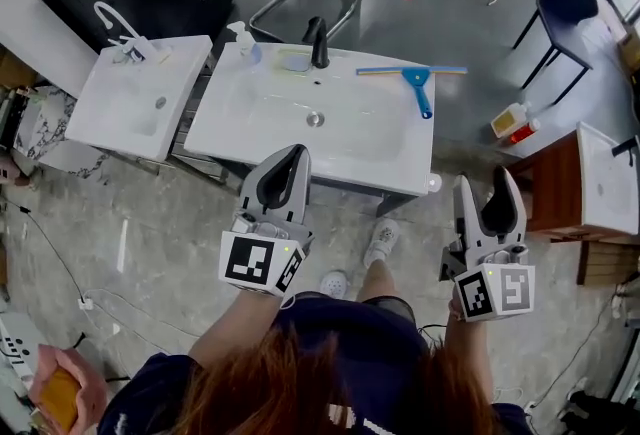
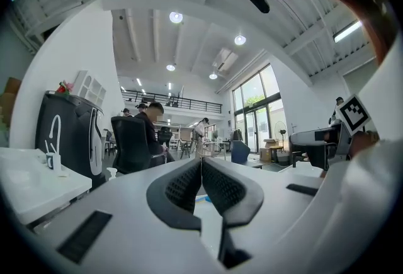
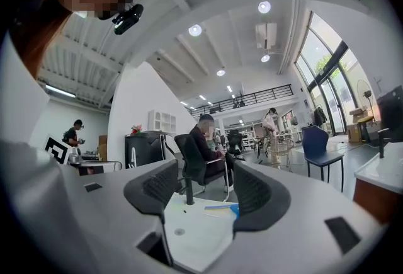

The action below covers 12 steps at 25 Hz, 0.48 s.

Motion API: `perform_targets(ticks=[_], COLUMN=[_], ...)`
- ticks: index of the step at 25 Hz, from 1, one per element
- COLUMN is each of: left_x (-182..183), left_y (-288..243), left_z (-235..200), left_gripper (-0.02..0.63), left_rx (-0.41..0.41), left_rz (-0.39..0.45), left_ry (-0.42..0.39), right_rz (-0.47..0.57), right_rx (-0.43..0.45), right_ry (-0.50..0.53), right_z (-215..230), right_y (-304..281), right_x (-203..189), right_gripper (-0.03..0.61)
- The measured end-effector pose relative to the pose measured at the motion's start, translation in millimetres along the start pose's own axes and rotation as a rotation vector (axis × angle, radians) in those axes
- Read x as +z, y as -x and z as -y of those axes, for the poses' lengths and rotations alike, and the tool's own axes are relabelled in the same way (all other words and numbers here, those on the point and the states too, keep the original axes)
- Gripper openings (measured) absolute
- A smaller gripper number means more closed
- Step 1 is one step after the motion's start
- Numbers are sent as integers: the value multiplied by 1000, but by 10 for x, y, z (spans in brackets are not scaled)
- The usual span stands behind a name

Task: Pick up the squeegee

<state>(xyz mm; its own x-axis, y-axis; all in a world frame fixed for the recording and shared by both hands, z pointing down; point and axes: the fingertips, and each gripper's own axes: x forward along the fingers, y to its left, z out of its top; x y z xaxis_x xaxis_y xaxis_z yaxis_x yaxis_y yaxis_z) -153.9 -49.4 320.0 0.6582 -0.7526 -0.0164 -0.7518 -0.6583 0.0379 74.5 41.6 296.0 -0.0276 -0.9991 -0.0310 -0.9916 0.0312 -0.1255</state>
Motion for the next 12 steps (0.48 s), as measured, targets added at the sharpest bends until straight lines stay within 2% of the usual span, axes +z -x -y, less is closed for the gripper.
perform_targets(ticks=[12], left_x=[147], left_y=[-1497], left_z=[-98], left_gripper=[21], left_rx=[179], left_rz=[27], left_ry=[-1], right_rz=[-20], right_rx=[180], right_ry=[9], right_z=[1073], right_y=[-1583], right_x=[226], right_gripper=[278])
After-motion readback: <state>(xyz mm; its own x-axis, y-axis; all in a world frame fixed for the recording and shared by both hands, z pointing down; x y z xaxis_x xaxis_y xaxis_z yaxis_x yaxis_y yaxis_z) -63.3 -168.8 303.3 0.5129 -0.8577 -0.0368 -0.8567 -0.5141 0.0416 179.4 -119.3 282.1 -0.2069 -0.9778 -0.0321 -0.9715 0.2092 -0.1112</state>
